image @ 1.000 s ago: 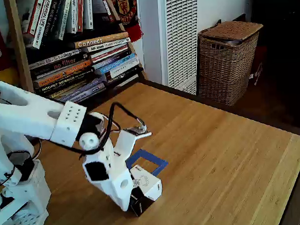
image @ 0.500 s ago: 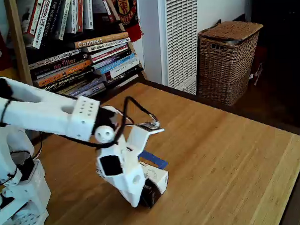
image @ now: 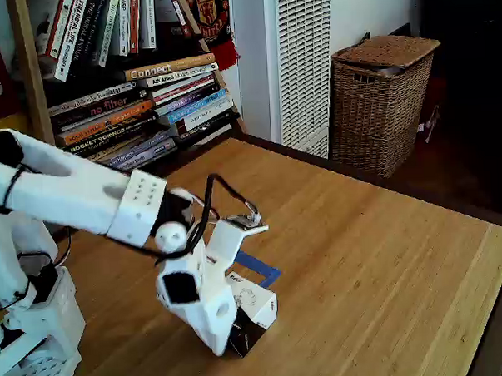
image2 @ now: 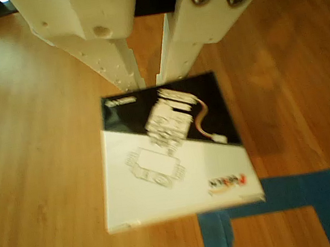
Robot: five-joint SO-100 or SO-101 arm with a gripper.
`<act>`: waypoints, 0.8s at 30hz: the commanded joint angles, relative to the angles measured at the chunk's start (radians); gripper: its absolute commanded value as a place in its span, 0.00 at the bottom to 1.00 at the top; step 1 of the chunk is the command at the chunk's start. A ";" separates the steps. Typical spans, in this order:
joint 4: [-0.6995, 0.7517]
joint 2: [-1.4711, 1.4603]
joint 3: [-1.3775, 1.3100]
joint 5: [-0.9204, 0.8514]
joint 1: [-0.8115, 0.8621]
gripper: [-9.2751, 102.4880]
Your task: Push the box on top of the target
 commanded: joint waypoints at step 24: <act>0.008 0.009 -0.060 0.103 -0.100 0.08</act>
